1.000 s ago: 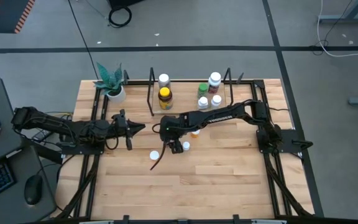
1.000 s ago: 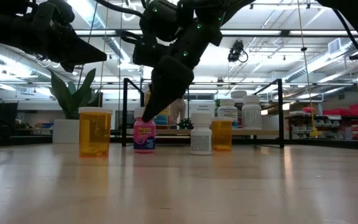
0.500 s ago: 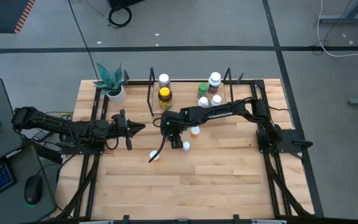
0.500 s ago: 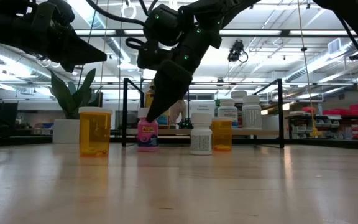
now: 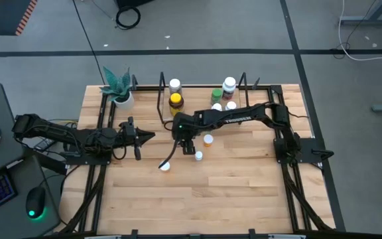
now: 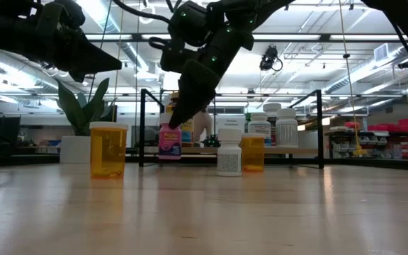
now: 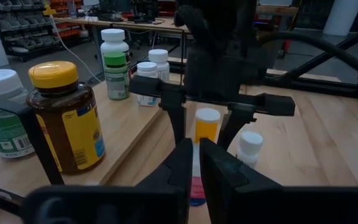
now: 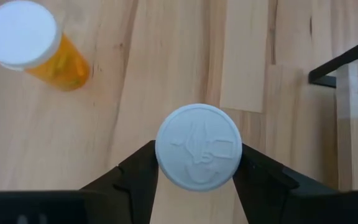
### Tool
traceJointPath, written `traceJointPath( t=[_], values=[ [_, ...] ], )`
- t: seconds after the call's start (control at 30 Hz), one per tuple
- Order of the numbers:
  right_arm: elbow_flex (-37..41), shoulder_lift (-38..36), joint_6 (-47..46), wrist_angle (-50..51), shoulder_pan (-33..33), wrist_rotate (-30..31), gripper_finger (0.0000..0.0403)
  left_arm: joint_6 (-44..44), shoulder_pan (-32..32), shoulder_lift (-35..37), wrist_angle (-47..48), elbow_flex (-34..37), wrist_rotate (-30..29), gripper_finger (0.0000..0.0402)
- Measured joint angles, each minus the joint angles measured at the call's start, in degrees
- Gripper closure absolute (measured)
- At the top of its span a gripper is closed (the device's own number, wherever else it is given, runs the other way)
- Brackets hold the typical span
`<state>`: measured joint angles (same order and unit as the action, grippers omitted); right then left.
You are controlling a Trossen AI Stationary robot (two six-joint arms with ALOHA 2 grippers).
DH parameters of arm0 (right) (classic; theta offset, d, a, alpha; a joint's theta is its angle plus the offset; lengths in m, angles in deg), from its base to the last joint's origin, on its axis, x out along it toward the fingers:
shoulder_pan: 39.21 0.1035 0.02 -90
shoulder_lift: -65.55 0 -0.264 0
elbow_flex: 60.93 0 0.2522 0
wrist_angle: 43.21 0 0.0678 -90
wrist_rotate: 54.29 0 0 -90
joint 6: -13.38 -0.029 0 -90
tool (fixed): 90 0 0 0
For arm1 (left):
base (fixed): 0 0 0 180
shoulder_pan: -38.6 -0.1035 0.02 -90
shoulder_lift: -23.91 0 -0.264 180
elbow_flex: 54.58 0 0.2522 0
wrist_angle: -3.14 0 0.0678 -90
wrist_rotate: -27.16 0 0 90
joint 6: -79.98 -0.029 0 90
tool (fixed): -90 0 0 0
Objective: Pick and place medicine bottles onto shelf by color
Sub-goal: Put the pink medicine bottle on the shelf
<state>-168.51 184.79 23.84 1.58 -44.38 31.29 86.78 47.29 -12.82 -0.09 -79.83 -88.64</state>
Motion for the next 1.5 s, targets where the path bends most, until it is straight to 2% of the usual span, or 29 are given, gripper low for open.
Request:
traceJointPath(
  t=[0.2, 0.53, 0.83, 1.23, 1.5],
  values=[
    [0.0, -0.7, 0.0, 1.0, -0.4, -0.2, 0.0207, 0.0, 0.0, 0.0, 0.0, 0.0, 0.0, 0.0373],
    [0.0, -5.8, 0.1, 4.2, -2.2, 0.7, 0.0207, 0.0, 0.0, 0.0, 0.0, 0.0, 0.0, 0.0363],
    [0.0, -9.0, 0.7, 6.7, -4.7, 1.8, 0.0206, 0.0, 0.0, 0.0, 0.0, 0.0, 0.0, 0.0373],
    [0.1, -10.4, 1.5, 8.9, -9.3, 1.9, 0.0206, 0.0, 0.0, 0.0, 0.0, 0.0, 0.0, 0.0364],
    [3.9, -11.5, 1.5, 6.5, -12.6, 1.8, 0.0206, 0.0, 0.0, 0.0, 0.0, 0.0, 0.0, 0.0373]
  ],
)
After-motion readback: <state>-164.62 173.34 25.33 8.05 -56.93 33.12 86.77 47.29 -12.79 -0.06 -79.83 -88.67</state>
